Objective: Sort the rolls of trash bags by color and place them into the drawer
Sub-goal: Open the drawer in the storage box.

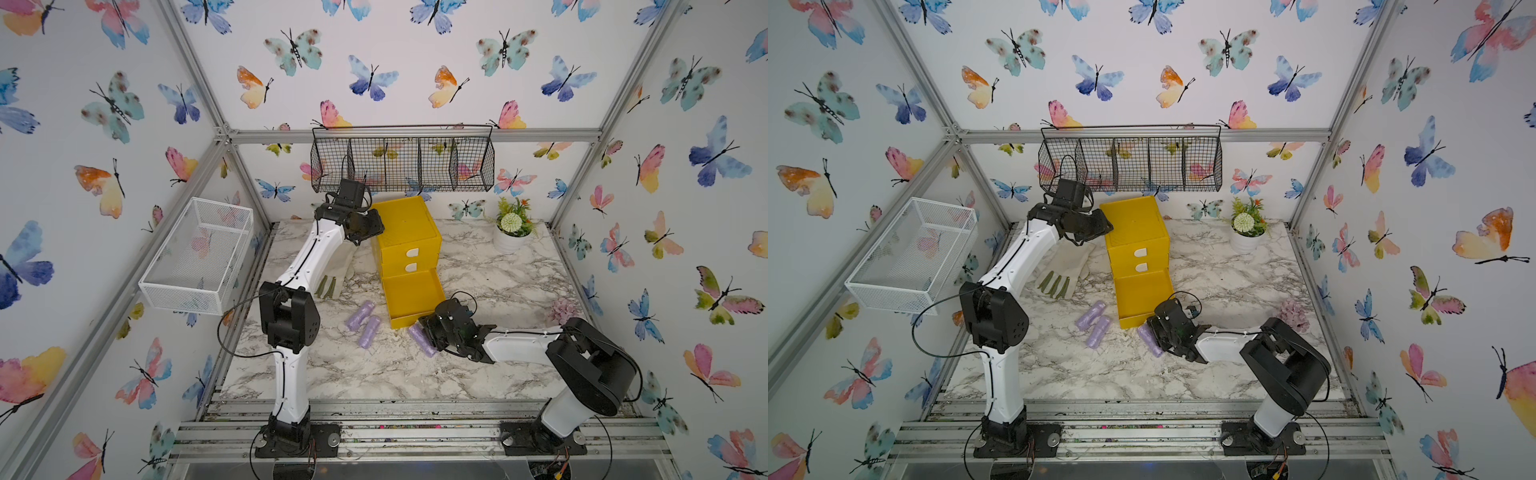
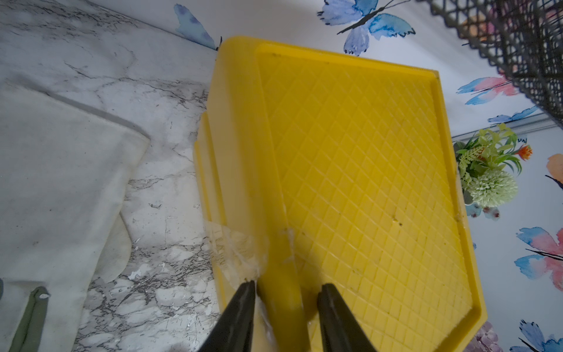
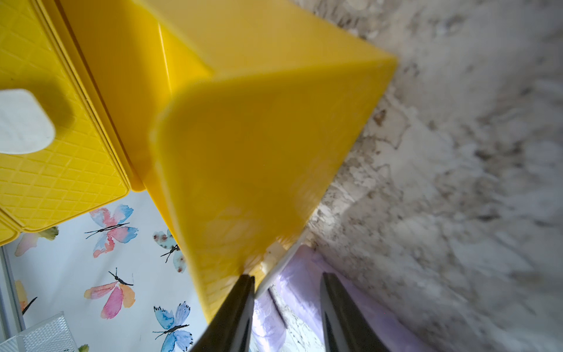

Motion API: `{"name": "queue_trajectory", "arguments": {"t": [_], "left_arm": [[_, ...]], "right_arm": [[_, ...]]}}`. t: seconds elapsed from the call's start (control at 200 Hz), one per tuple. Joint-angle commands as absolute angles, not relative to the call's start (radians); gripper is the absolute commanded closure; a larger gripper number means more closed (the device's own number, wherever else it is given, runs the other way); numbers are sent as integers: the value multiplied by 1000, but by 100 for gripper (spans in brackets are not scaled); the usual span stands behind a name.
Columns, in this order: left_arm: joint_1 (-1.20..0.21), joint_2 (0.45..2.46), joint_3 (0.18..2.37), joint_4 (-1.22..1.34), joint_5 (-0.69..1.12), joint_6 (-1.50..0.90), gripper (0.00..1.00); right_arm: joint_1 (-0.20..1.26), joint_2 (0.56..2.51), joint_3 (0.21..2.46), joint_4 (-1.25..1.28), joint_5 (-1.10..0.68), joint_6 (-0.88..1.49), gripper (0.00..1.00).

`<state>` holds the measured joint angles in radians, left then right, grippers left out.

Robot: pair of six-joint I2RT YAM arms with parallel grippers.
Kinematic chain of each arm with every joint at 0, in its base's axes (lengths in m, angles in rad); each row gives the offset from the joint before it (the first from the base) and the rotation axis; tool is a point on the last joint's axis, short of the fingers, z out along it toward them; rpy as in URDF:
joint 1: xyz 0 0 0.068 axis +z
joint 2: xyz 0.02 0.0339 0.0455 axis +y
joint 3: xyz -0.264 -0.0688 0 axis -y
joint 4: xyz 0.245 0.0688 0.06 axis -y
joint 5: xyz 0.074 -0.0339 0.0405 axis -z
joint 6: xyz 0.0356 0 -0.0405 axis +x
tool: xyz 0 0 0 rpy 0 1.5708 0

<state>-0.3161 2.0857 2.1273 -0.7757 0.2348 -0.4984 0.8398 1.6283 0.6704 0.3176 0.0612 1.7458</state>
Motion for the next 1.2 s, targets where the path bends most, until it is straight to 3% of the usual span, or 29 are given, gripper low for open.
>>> {"name": "queue_trajectory", "arguments": {"t": [0.0,0.255,0.631,0.946,1.196], "left_arm": [[-322,2103,2098,-869,236,-495,61],[-322,2104,2097,-871,236,-496,58],[-322,2095,2096,-870,230,-483,54],[-321,2000,2026,-757,218,-471,50],[-313,1786,1878,-584,203,-476,44]], "right_arm": [[848,1605,640,259,80,1750,60],[848,1596,642,256,86,1742,59],[848,1534,726,160,131,1623,40],[849,1364,767,30,199,1336,30],[848,1190,717,-19,244,1055,27]]}}
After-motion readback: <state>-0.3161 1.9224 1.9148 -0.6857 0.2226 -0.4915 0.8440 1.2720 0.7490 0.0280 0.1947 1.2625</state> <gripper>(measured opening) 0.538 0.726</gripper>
